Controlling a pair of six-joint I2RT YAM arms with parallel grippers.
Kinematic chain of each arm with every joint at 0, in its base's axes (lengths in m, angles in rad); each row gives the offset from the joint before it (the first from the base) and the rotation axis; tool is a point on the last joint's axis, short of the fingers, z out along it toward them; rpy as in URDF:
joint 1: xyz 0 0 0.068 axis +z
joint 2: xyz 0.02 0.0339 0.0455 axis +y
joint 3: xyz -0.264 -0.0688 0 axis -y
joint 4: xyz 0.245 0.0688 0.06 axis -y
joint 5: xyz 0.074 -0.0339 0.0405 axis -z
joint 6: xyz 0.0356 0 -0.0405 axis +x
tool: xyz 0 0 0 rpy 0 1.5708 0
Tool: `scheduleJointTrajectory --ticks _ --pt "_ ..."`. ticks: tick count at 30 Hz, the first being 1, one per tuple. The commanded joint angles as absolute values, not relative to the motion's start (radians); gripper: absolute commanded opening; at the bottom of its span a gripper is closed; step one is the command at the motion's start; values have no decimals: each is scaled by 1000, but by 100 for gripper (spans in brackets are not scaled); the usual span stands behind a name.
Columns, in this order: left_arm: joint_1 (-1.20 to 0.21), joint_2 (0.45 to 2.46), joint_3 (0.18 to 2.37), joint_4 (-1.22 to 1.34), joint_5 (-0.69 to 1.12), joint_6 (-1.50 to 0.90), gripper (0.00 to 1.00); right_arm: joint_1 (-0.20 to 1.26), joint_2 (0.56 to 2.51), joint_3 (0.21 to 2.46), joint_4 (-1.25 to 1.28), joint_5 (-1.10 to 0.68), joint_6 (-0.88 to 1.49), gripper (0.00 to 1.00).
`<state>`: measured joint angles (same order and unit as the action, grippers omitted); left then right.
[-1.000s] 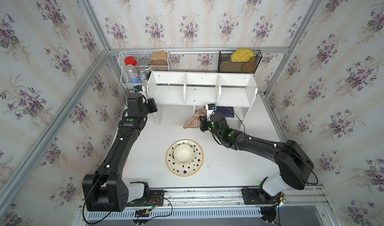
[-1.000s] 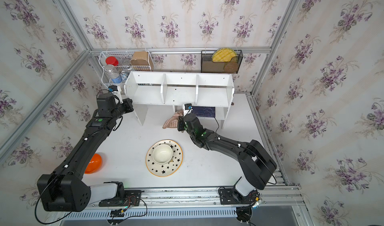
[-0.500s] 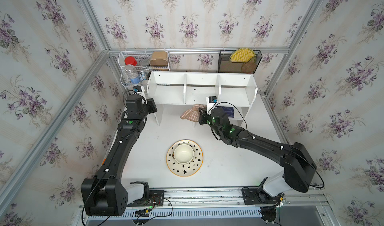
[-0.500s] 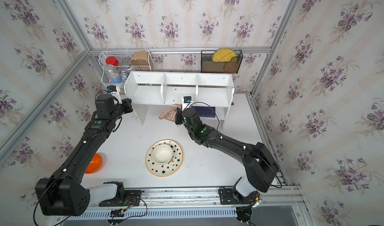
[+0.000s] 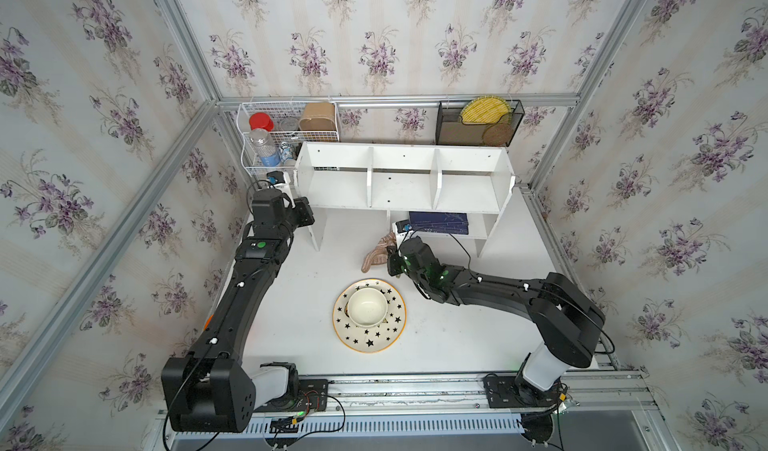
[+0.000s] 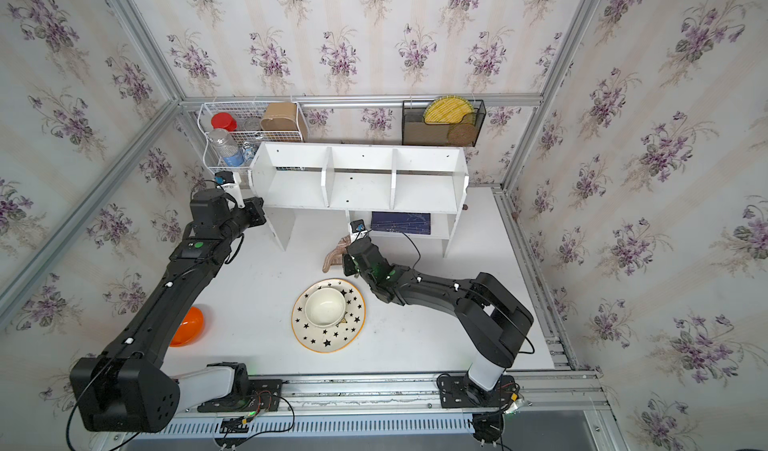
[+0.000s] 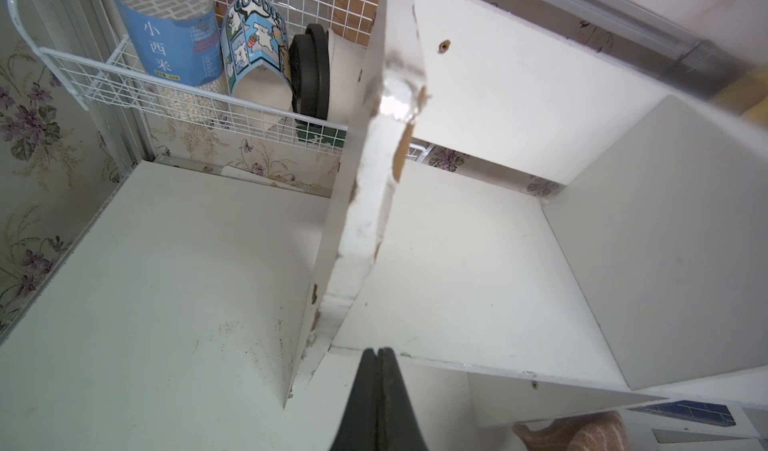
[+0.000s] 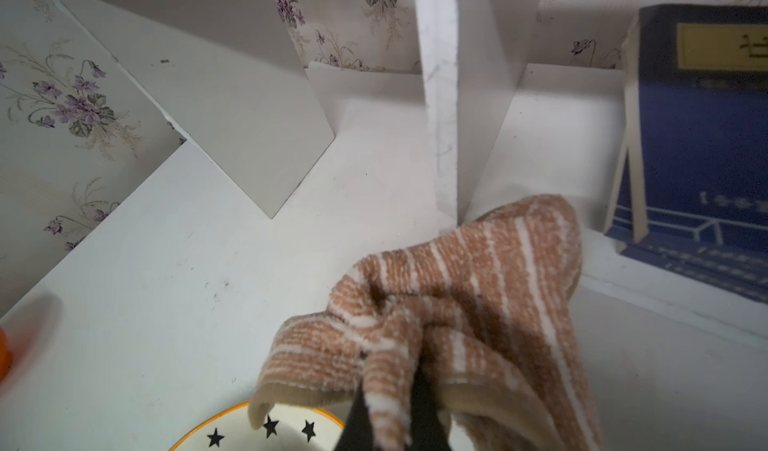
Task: Wipe the bookshelf clean with a cloth
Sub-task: Wipe the dust from the shelf.
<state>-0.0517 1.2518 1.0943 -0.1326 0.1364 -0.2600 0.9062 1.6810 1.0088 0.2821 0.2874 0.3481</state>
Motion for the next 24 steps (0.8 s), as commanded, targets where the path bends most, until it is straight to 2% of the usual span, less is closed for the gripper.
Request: scheduleJointTrajectory --ticks 1,8,15,20,24 --pt "-52 1249 1090 -106 146 -246 0 907 1658 1074 287 340 322 0" --pt "-54 1245 1085 -103 142 -239 0 906 1625 1243 224 406 246 0" --pt "-54 1246 1079 -101 135 -237 0 900 1570 1178 227 510 253 0" --pt "-54 1246 1080 -104 129 -234 0 791 1405 1051 177 528 281 0" --pt "-54 1240 1080 -103 127 -231 0 639 1266 948 122 486 304 0"
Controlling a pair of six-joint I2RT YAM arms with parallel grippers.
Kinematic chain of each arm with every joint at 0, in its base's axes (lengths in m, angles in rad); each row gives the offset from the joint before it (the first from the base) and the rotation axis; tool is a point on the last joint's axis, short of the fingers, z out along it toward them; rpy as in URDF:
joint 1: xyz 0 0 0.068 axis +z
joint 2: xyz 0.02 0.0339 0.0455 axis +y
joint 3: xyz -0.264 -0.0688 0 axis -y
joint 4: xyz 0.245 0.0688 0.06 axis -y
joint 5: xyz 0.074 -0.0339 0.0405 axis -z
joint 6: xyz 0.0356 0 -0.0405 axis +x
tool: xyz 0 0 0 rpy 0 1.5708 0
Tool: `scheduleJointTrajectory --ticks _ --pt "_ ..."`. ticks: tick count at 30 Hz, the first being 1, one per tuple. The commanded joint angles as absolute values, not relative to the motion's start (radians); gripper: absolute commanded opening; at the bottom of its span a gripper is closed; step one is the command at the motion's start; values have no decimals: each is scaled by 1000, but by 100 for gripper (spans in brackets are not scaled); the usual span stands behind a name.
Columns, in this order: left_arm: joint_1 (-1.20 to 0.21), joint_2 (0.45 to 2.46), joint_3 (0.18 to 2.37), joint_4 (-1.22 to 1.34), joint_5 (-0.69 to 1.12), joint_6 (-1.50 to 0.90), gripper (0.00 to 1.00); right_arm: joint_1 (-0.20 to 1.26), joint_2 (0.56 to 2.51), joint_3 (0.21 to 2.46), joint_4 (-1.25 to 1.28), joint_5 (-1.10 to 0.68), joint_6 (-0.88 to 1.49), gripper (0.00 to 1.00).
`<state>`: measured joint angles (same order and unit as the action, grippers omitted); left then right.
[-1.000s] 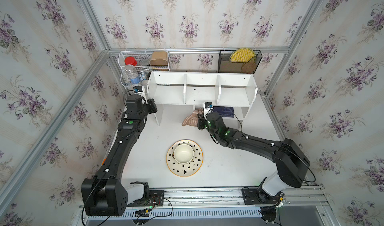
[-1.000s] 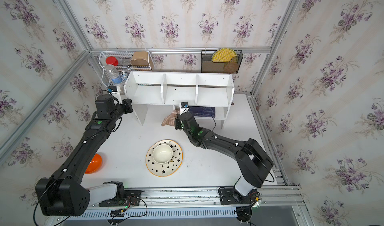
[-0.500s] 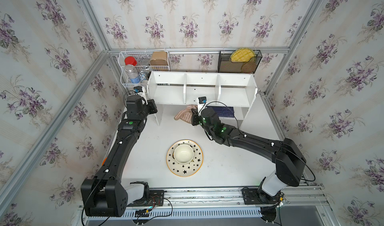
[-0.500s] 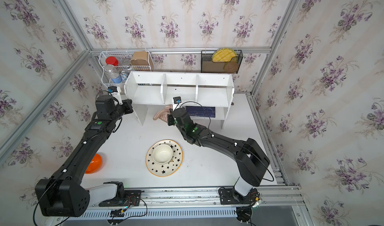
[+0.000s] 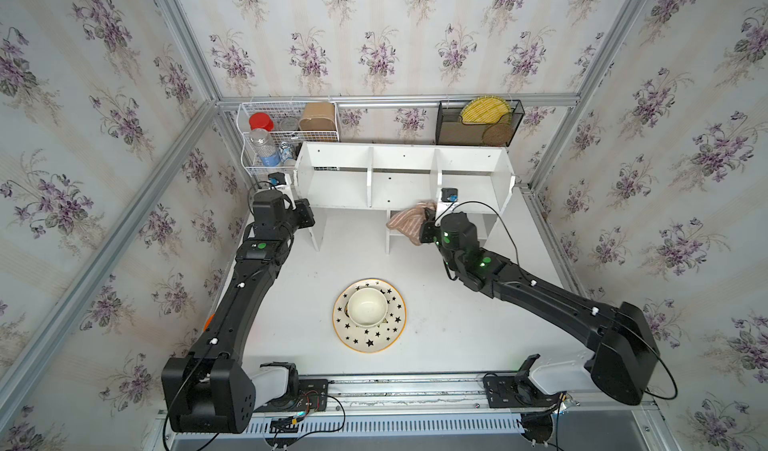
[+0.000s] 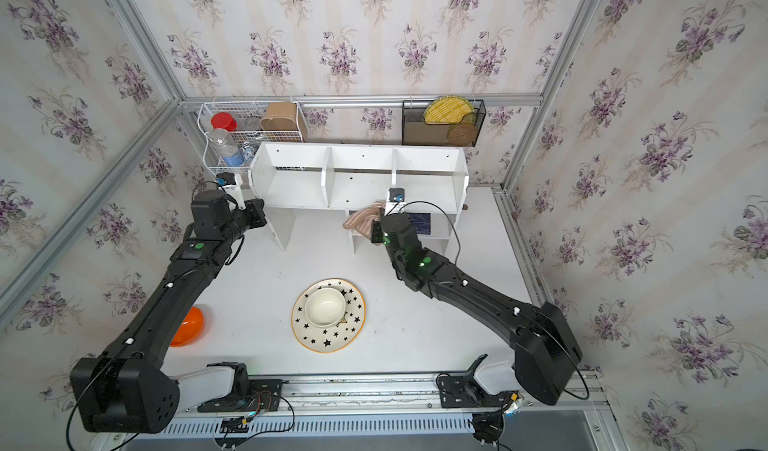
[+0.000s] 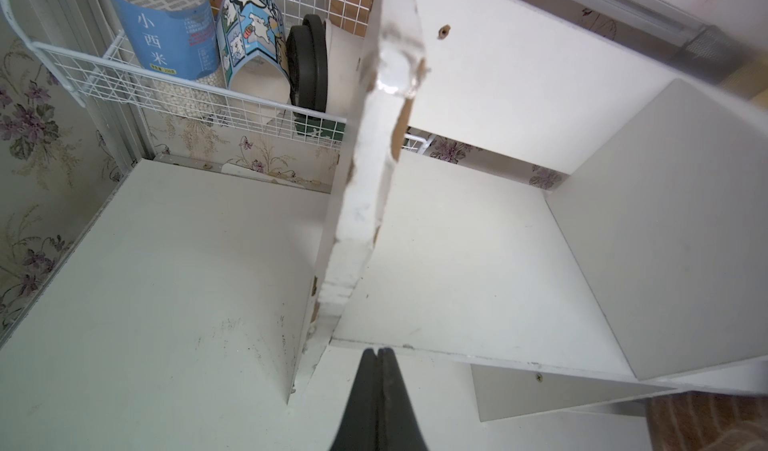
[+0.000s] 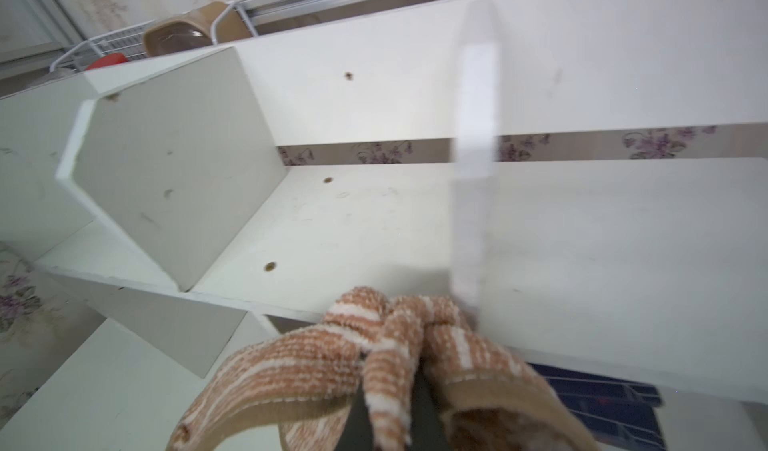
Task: Wipe the bookshelf clean with a cloth
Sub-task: Wipe the dust from the shelf.
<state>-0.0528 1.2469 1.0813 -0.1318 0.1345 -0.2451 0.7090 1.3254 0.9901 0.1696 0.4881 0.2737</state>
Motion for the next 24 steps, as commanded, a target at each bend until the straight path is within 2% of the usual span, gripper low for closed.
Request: scheduleJointTrajectory --ticks 1,4,8,10,14,19,21,24 --pt "-54 1239 1080 -103 127 -231 0 592 1244 930 104 474 308 0" --pt "-54 1237 1081 -103 127 -231 0 491 1220 913 66 432 293 0" --pt "-54 1233 1081 -103 130 -231 0 493 1252 949 55 369 286 0" --pt "-54 1234 1079 -101 131 -229 0 528 1278 970 80 351 296 0" --pt "-54 1238 1074 -98 131 -225 0 702 1350 1033 125 395 292 0" --pt "-55 1237 1069 -94 140 -228 0 848 1508 1144 152 393 323 0" --pt "-55 1237 1069 -93 140 -226 0 879 1564 1202 131 402 321 0" --pt "-57 1232 1063 -92 135 -218 0 851 1560 1203 110 456 343 0"
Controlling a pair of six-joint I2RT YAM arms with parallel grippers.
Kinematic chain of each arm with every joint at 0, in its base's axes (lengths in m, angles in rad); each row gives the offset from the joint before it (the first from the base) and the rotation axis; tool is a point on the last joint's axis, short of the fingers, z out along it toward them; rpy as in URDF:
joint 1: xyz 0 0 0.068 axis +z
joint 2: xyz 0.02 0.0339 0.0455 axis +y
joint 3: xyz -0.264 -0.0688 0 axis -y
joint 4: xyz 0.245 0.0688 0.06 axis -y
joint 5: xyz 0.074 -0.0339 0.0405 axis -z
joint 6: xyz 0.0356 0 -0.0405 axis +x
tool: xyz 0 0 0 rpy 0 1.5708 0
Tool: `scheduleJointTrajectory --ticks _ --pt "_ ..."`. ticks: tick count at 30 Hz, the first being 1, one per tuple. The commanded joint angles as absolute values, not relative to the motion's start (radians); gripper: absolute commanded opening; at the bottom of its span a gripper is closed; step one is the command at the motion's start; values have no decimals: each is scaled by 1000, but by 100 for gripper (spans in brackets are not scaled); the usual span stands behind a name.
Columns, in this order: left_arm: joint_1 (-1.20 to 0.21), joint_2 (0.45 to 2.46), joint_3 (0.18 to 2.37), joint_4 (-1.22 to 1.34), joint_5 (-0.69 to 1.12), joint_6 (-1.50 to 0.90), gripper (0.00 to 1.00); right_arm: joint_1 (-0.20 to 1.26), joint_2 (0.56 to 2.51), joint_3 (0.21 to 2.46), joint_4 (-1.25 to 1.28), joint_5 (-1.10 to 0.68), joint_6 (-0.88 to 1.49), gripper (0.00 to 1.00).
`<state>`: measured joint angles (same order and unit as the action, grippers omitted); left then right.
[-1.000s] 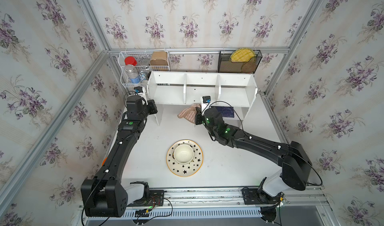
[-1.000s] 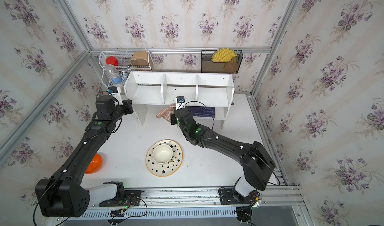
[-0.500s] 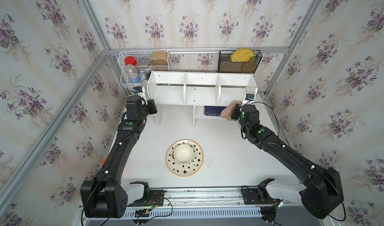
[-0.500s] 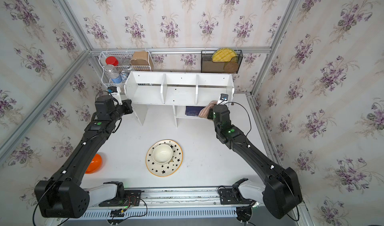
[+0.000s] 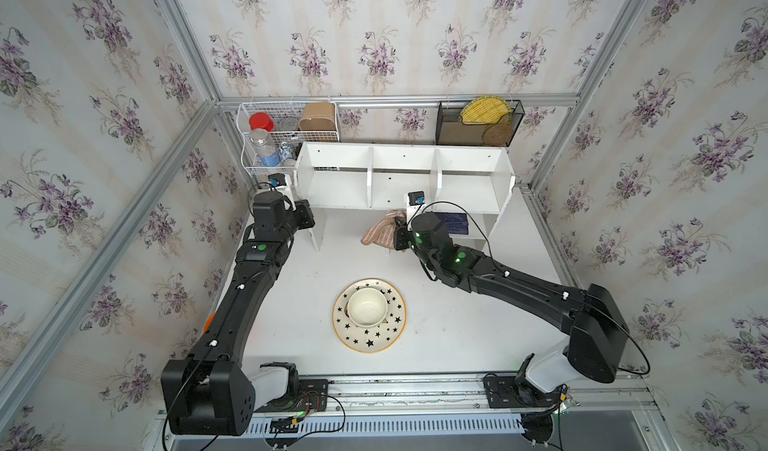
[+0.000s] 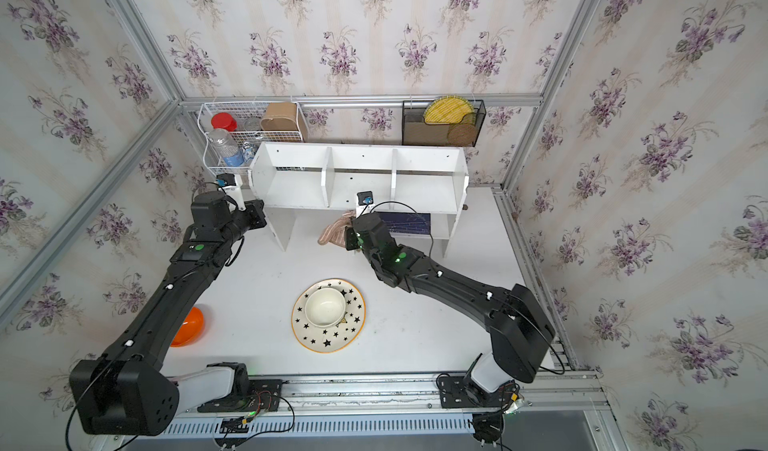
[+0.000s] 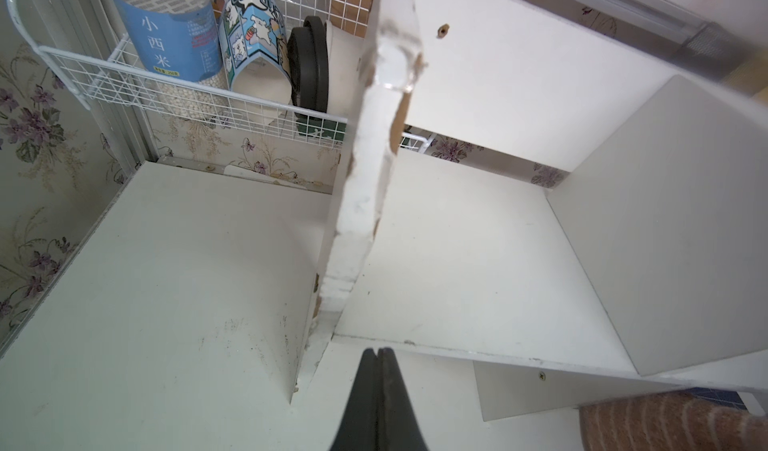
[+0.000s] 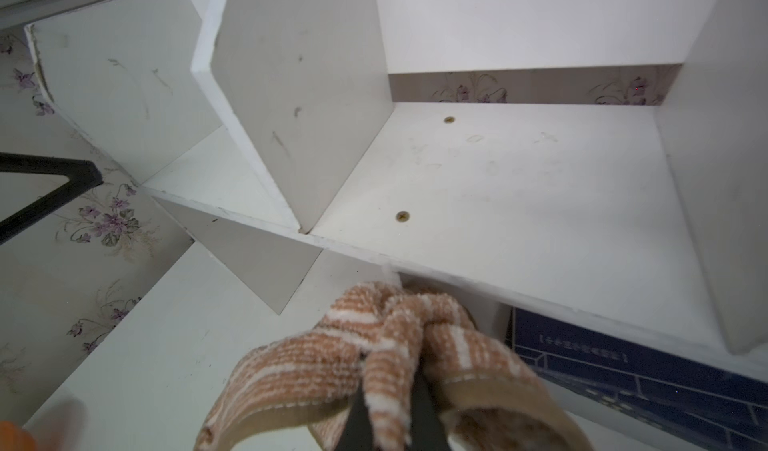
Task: Wipe the bookshelf clean with a cloth
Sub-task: Wipe the dust from the shelf.
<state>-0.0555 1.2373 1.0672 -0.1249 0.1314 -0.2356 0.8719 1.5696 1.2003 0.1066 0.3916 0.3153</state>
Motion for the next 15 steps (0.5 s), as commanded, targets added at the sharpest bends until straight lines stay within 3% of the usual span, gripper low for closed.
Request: scheduleJointTrajectory --ticks 1,9,15 --pt "-56 1233 1063 -91 136 -218 0 827 1540 1185 101 457 354 0" --pt "-56 1236 1065 -90 140 -217 0 505 1249 985 10 424 383 0" --pt "-56 1237 1063 -91 134 -205 0 312 1146 908 -52 407 362 0"
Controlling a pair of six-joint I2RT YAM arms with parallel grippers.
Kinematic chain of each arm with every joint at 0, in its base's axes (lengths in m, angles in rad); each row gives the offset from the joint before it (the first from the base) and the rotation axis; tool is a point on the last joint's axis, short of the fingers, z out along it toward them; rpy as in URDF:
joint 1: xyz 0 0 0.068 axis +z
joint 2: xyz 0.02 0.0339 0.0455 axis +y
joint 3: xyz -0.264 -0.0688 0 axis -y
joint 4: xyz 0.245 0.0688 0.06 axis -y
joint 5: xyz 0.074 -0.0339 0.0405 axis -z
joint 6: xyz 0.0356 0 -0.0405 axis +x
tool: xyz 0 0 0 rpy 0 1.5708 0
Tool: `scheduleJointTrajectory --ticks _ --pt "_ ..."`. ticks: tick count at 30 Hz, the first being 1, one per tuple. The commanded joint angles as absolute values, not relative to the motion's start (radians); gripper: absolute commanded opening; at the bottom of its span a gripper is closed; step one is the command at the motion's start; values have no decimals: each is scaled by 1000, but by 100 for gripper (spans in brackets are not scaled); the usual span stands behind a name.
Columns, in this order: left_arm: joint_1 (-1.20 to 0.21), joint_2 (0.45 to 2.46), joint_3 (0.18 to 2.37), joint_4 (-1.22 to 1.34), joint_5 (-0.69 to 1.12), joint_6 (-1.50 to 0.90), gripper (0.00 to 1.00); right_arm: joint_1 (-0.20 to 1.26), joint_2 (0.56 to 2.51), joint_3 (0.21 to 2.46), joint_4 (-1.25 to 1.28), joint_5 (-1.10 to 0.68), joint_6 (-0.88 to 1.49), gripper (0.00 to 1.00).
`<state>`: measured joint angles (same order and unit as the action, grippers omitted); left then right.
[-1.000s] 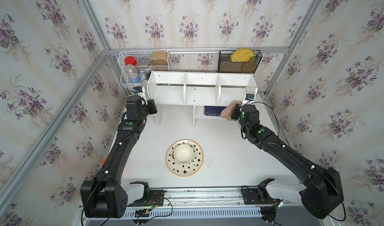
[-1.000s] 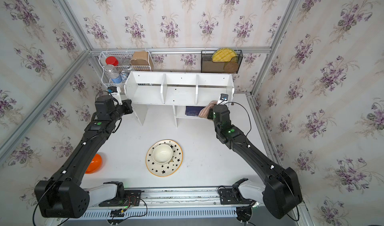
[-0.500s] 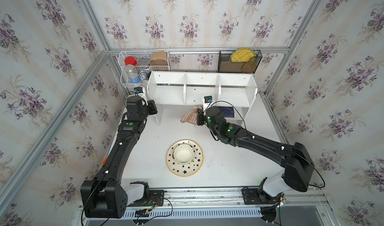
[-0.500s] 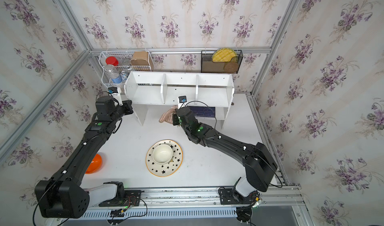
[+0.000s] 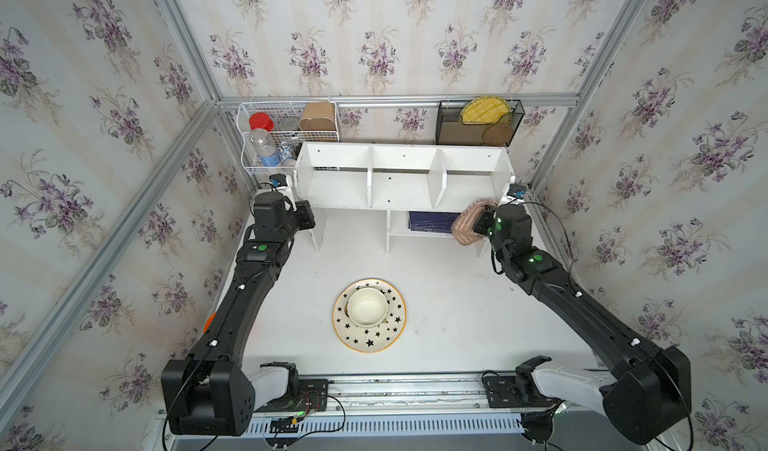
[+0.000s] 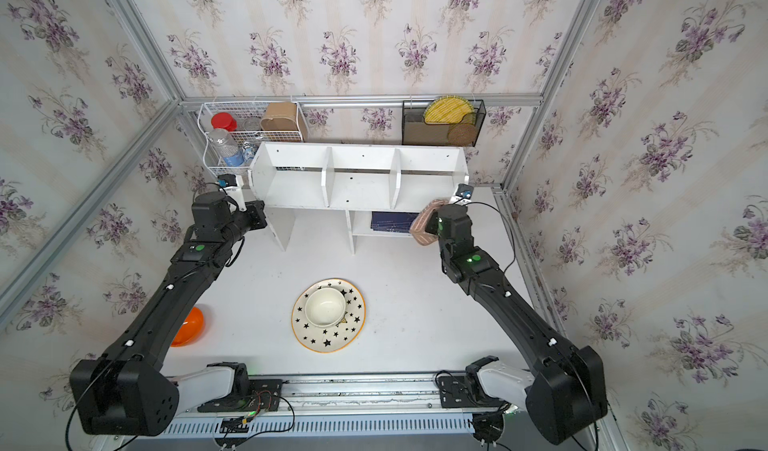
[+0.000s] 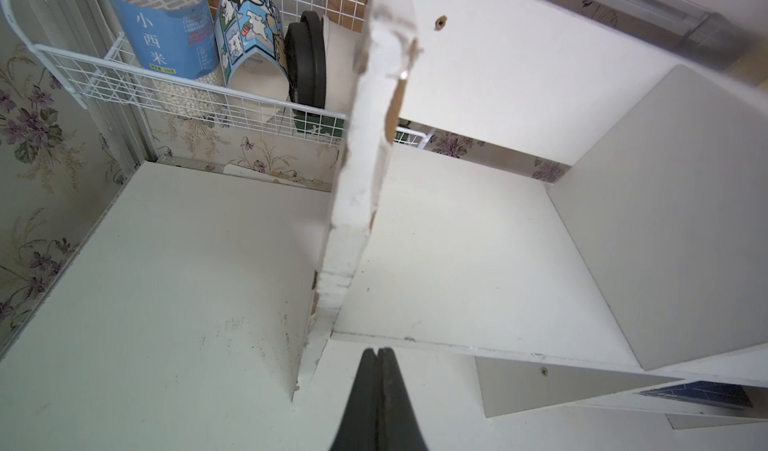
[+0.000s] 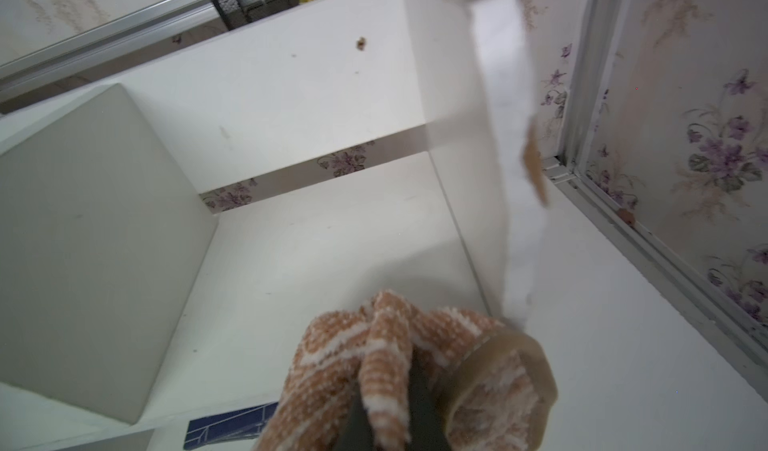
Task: Wipe the bookshelf clean with a cloth
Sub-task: Wipe the dust from the shelf.
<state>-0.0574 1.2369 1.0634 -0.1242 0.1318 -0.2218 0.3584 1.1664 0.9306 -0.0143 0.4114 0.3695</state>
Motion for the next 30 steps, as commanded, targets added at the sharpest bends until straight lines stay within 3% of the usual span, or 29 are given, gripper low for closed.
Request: scheduleJointTrajectory --ticks 1,4,12,23,30 --pt "-56 1238 1062 -91 134 -203 0 285 1142 889 -51 395 362 0" --pt "-57 1239 1060 -89 139 -200 0 224 1164 832 -26 328 379 0" --pt "-57 1241 1060 -84 156 -207 0 222 1245 691 62 253 460 0" --pt "-60 1239 1060 -85 155 -202 0 222 1161 925 -67 330 371 0" --pt "-60 1238 1060 -86 149 -198 0 221 1195 815 -28 331 363 0"
